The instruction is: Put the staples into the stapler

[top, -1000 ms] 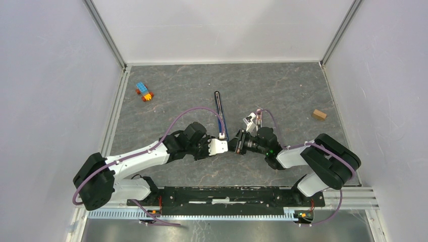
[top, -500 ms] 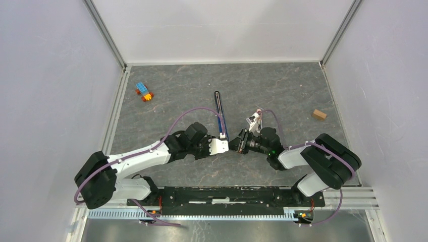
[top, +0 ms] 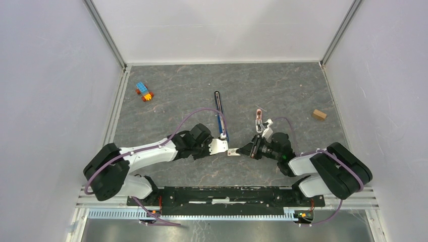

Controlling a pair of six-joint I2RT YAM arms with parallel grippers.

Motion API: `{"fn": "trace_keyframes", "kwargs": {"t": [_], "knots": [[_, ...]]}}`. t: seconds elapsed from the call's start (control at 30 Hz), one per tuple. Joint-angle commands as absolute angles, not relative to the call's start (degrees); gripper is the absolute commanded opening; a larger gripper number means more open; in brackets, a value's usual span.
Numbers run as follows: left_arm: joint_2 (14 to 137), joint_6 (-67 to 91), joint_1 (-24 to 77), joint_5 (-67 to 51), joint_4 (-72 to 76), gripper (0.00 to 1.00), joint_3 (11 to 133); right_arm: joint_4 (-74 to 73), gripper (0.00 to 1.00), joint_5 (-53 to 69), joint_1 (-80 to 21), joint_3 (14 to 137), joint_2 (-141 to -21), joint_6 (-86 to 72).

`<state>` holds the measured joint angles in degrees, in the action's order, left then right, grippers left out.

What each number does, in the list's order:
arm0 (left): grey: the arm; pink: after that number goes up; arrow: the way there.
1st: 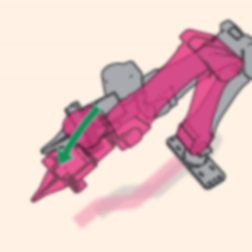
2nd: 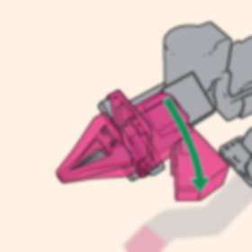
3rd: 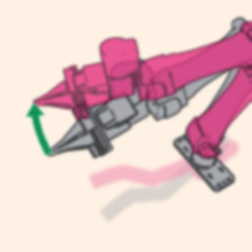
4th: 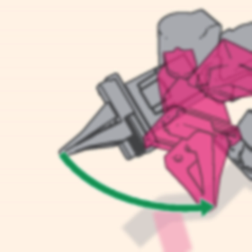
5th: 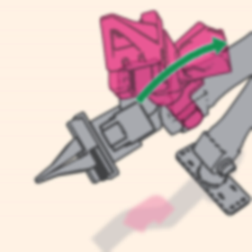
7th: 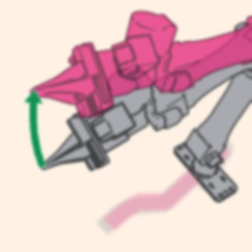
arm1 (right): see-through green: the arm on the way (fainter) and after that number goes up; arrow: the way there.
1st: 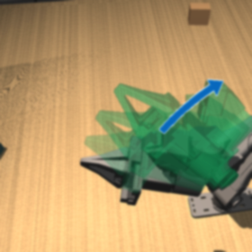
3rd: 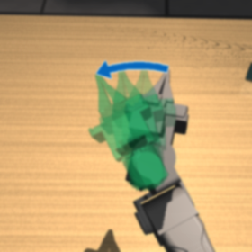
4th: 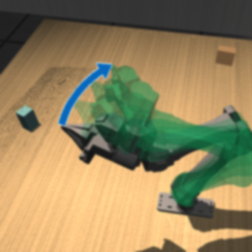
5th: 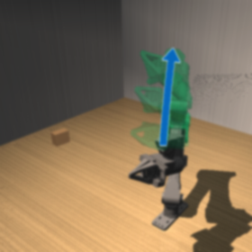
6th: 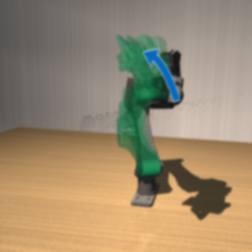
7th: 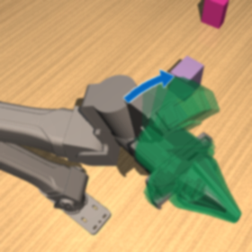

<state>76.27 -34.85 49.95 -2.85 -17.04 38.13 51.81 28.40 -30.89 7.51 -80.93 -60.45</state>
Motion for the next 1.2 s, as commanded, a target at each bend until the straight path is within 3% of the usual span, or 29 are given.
{"fn": "trace_keyframes", "kwargs": {"t": [0.0, 0.53, 0.73, 0.83, 0.87, 1.0, 1.17], "knots": [[80.1, -30.0, 49.8, -0.3, -18.5, 0.34, 42.3, 45.1, 0.26, 28.9, -28.3, 6.1, -77.3, -53.7], [86.7, -13.1, 49.8, 3.3, -20.1, 0.42, 46.4, 20.1, 0.48, 20.0, -24.9, 11.0, -67.0, -40.3], [81.0, -10.2, 49.8, 5.8, -17.5, 0.62, 45.2, 12.5, 0.52, 16.7, -24.9, 14.5, -62.1, -37.7], [77.8, -9.3, 49.6, 7.2, -16.6, 0.96, 44.9, 10.2, 0.52, 15.6, -24.9, 16.2, -60.3, -37.3], [76.8, -9.0, 49.3, 7.6, -16.3, 1.0, 44.8, 9.8, 0.52, 15.5, -25.0, 16.6, -59.8, -37.4], [70.1, -6.2, 43.7, 3.9, -16.0, 1.0, 44.8, 8.6, 0.51, 14.0, -26.1, 19.5, -58.8, -36.9], [59.8, 4.1, 28.9, -3.9, -16.0, 1.0, 44.7, 6.2, 0.5, 9.1, -30.9, 25.3, -60.7, -35.6]]}}
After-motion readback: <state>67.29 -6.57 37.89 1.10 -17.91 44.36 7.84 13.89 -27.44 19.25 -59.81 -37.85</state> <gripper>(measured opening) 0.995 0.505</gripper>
